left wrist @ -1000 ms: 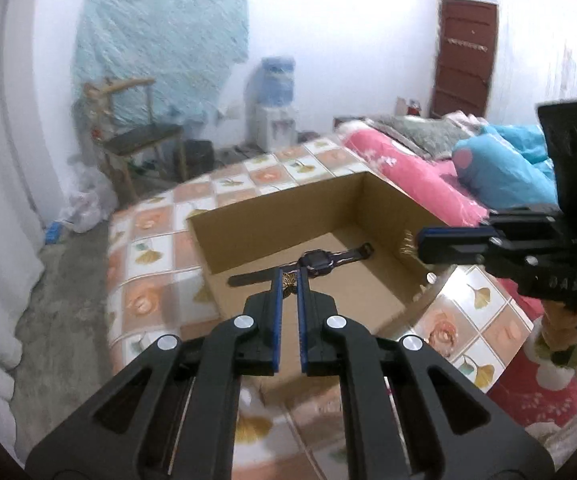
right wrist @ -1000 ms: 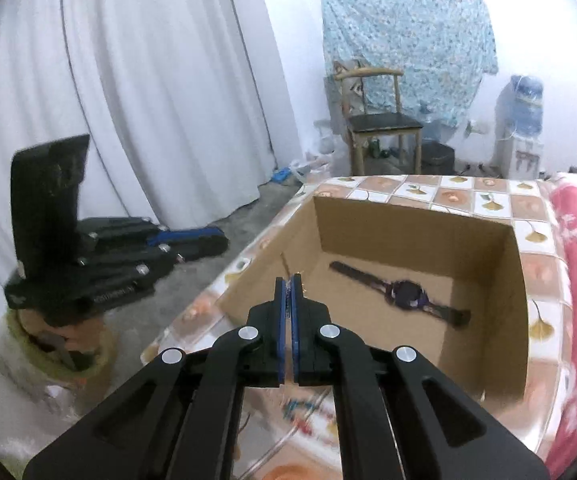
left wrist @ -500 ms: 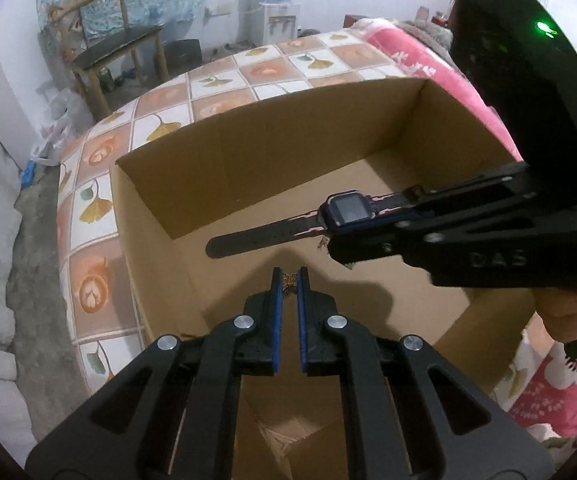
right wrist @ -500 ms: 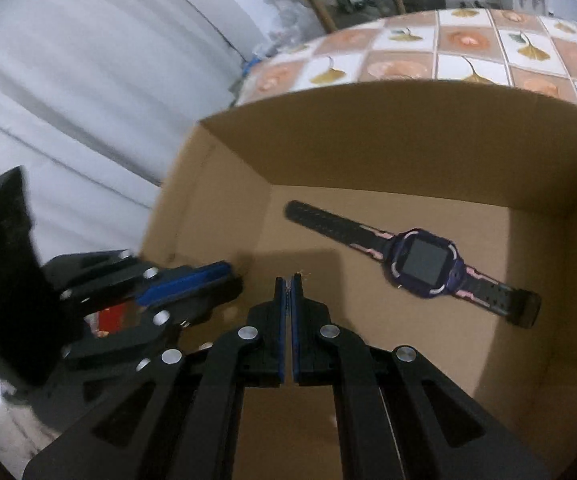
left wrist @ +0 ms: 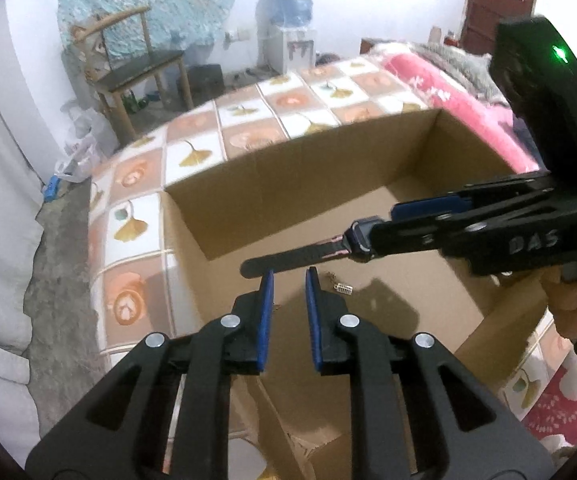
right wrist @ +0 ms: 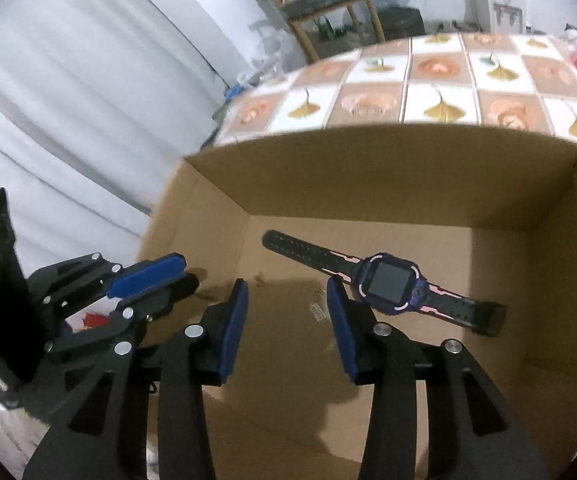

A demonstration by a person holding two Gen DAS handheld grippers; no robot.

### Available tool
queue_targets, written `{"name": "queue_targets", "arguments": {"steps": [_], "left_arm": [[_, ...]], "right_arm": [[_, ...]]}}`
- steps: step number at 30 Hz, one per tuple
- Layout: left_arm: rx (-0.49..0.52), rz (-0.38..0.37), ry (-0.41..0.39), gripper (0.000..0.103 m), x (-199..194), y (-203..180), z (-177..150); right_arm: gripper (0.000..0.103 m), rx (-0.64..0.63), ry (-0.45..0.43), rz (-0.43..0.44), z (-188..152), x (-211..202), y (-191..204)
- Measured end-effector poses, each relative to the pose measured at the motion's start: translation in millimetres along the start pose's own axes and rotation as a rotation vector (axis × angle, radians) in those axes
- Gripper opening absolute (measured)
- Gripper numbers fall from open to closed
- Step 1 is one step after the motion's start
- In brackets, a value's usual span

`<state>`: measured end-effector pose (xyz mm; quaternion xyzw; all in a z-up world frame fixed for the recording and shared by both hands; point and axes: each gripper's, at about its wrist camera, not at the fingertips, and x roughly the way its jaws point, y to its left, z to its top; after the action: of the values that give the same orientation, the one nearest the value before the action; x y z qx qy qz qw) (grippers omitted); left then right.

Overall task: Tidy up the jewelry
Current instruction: 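Open the left gripper to drop the gold charm into the box, then move the open left tool back toward the gold ring on the table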

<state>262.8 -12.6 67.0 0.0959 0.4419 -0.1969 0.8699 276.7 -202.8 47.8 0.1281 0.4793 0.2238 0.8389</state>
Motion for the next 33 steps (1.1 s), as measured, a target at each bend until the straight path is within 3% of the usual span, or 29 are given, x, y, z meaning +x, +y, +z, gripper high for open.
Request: {"name": "queue_targets", "arguments": {"steps": [5,9,13,19,24,28,33], "left_arm": [[-0.014,0.025,-0.109,0.033,-46,5,-15],[-0.024,-0.006,-0.193,0.055,-88,4,-44],[-0.006,-0.039,-0.231,0.068,-112,-7,-85],[0.02,-0.076,-0.164,0.068,-110,-34,-145],[0.047,-0.136,-0.098,0.068,-82,-61,-167],[0.124,-0.091,-0.063,0.066,-57,-80,-177],[0.182,-0.031,-0.011,0.047,-24,-89,-179]], "right_arm": [[0.04,-0.025,-0.108,0.071,-21,-58,4],[0.057,-0.057,-0.18,0.167,-53,-102,7],[0.062,-0.077,-0.23,0.189,-107,-130,7],[0.062,0.064,-0.152,0.122,-175,-99,-11],[0.061,0.114,-0.067,0.087,-197,-64,-15],[0.052,0.0,-0.034,0.045,-194,-44,6],[0.036,-0.164,0.009,-0.03,-193,-23,26]]}}
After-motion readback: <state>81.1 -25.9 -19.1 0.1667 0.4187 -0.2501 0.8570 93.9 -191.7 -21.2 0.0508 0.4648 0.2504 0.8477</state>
